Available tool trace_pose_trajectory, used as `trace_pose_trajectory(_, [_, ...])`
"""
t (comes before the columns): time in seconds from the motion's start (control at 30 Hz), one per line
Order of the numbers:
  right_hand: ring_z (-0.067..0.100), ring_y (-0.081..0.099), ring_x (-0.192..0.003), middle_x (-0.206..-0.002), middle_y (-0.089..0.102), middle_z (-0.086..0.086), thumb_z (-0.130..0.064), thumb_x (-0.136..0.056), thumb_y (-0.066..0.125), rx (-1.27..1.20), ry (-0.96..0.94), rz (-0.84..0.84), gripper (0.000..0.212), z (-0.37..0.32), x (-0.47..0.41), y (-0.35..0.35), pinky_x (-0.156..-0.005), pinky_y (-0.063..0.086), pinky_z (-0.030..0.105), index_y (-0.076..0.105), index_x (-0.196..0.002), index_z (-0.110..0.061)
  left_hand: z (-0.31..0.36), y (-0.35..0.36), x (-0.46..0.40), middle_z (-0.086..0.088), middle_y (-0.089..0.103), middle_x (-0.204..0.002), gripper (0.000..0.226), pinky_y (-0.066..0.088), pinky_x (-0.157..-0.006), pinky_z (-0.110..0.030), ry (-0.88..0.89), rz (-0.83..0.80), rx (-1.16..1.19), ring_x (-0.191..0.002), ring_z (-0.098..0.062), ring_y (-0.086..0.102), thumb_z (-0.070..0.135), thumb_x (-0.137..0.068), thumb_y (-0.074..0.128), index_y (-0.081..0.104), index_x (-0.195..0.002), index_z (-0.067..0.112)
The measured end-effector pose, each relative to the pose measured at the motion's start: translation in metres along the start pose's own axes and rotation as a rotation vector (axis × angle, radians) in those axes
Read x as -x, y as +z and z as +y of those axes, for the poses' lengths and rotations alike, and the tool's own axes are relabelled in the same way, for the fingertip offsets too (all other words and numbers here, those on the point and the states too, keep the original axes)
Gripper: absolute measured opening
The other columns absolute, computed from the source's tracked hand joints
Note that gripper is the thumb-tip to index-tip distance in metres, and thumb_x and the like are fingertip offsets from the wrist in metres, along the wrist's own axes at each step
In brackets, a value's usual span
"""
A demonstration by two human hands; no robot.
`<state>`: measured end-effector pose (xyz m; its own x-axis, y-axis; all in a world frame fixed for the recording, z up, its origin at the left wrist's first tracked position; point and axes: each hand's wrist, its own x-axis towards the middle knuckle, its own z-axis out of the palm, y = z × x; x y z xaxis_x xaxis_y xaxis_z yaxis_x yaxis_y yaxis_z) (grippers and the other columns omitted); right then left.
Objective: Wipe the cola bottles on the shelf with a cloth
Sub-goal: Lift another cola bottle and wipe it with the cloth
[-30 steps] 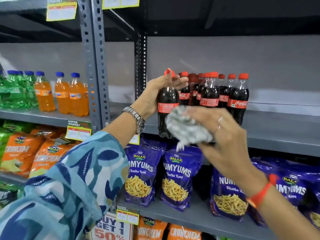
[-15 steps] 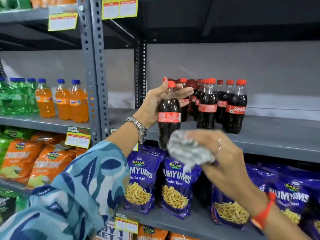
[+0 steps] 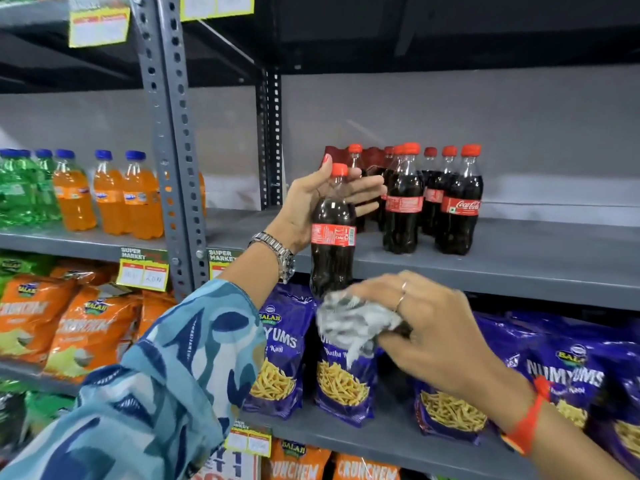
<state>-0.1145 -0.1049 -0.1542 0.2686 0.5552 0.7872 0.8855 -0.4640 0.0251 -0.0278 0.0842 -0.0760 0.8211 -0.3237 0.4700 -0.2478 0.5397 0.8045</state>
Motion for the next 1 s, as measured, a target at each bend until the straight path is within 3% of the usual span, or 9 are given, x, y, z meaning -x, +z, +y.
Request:
trace_pose_trajectory(0.17, [0.016, 0.054, -0.099, -0.116, 0.063, -0.009, -0.012, -0.070, 0.065, 0.117, 0.056, 0.258, 0.053, 0.012, -0.039, -0.015, -0.070, 0.050, 0.030, 0.058, -0.121, -0.025, -0.003, 0.007, -0.006, -0.015, 0.072, -0.097, 0.032, 0.047, -0.096, -0.045, -0.038, -0.028, -0.127, -0.099, -0.031, 0.065, 0.037, -0.083, 0.047, 0.060, -0.086, 0.008])
trace_pose_trajectory(0.3, [0.020, 0.051, -0.095, -0.118, 0.061, -0.002, -0.016, -0.072, 0.064, 0.362, 0.026, 0.078, 0.051, 0.013, -0.033, 0.001, -0.054, 0.040, 0.022, 0.056, -0.122, -0.027, -0.001, 0.008, -0.013, -0.009, 0.074, -0.082, 0.024, 0.053, -0.085, -0.035, 0.006, 0.035, -0.140, -0.081, -0.023, 0.070, 0.031, -0.076, 0.055, 0.061, -0.081, 0.008])
trace_pose_trajectory(0.37, [0.017, 0.053, -0.083, -0.107, 0.064, -0.006, -0.021, -0.069, 0.057, 0.393, -0.052, -0.081, 0.048, 0.011, -0.015, 0.012, -0.045, 0.024, 0.015, 0.058, -0.116, -0.031, 0.007, 0.003, -0.016, -0.009, 0.074, -0.081, 0.019, 0.055, -0.083, -0.032, 0.036, 0.057, -0.129, -0.079, -0.021, 0.070, 0.029, -0.076, 0.059, 0.063, -0.078, 0.010])
trace_pose_trajectory(0.43, [0.014, 0.056, -0.077, -0.099, 0.066, -0.012, -0.027, -0.065, 0.051, 0.369, -0.090, -0.200, 0.049, 0.010, -0.007, 0.016, -0.049, 0.008, 0.010, 0.061, -0.112, -0.036, 0.017, 0.000, -0.018, -0.006, 0.074, -0.081, 0.016, 0.055, -0.083, -0.030, 0.063, 0.118, -0.147, -0.079, -0.018, 0.070, 0.026, -0.084, 0.056, 0.061, -0.080, 0.011])
trace_pose_trajectory(0.53, [0.016, 0.058, -0.081, -0.102, 0.067, -0.013, -0.025, -0.067, 0.043, 0.310, -0.083, -0.117, 0.051, 0.014, -0.020, 0.010, -0.048, 0.024, 0.013, 0.062, -0.113, -0.034, 0.028, -0.002, -0.023, -0.006, 0.073, -0.082, 0.016, 0.055, -0.081, -0.031, 0.112, 0.204, -0.185, -0.080, -0.018, 0.069, 0.024, -0.088, 0.055, 0.061, -0.083, 0.010])
trace_pose_trajectory(0.63, [0.021, 0.059, -0.087, -0.108, 0.066, -0.010, -0.017, -0.069, 0.053, 0.324, -0.087, 0.025, 0.051, 0.018, -0.045, 0.001, -0.054, 0.040, 0.022, 0.059, -0.118, -0.028, 0.035, 0.000, -0.028, -0.008, 0.072, -0.086, 0.014, 0.055, -0.080, -0.032, 0.114, 0.208, -0.216, -0.082, -0.020, 0.069, 0.022, -0.086, 0.058, 0.062, -0.086, 0.009])
trace_pose_trajectory(0.8, [0.021, 0.059, -0.089, -0.109, 0.066, -0.008, -0.018, -0.069, 0.054, 0.365, -0.038, 0.072, 0.051, 0.033, -0.068, -0.001, -0.047, 0.045, 0.026, 0.061, -0.119, -0.028, 0.034, -0.008, -0.038, -0.010, 0.071, -0.096, 0.017, 0.053, -0.085, -0.034, 0.119, 0.192, -0.258, -0.093, -0.022, 0.067, 0.025, -0.088, 0.055, 0.062, -0.090, 0.009])
trace_pose_trajectory(0.9, [0.020, 0.058, -0.089, -0.110, 0.066, -0.009, -0.021, -0.071, 0.048, 0.373, -0.038, 0.070, 0.050, 0.041, -0.072, 0.001, -0.048, 0.047, 0.027, 0.060, -0.119, -0.028, 0.025, -0.015, -0.043, -0.008, 0.072, -0.093, 0.021, 0.054, -0.086, -0.031, 0.109, 0.196, -0.234, -0.089, -0.020, 0.069, 0.023, -0.091, 0.049, 0.061, -0.093, 0.006])
trace_pose_trajectory(1.0, [0.020, 0.059, -0.088, -0.108, 0.066, -0.009, -0.018, -0.069, 0.056, 0.399, -0.033, 0.070, 0.050, 0.045, -0.073, 0.005, -0.050, 0.044, 0.022, 0.062, -0.118, -0.027, 0.020, -0.022, -0.051, -0.005, 0.074, -0.089, 0.024, 0.053, -0.085, -0.031, 0.104, 0.192, -0.198, -0.086, -0.018, 0.069, 0.026, -0.092, 0.047, 0.061, -0.094, 0.007])
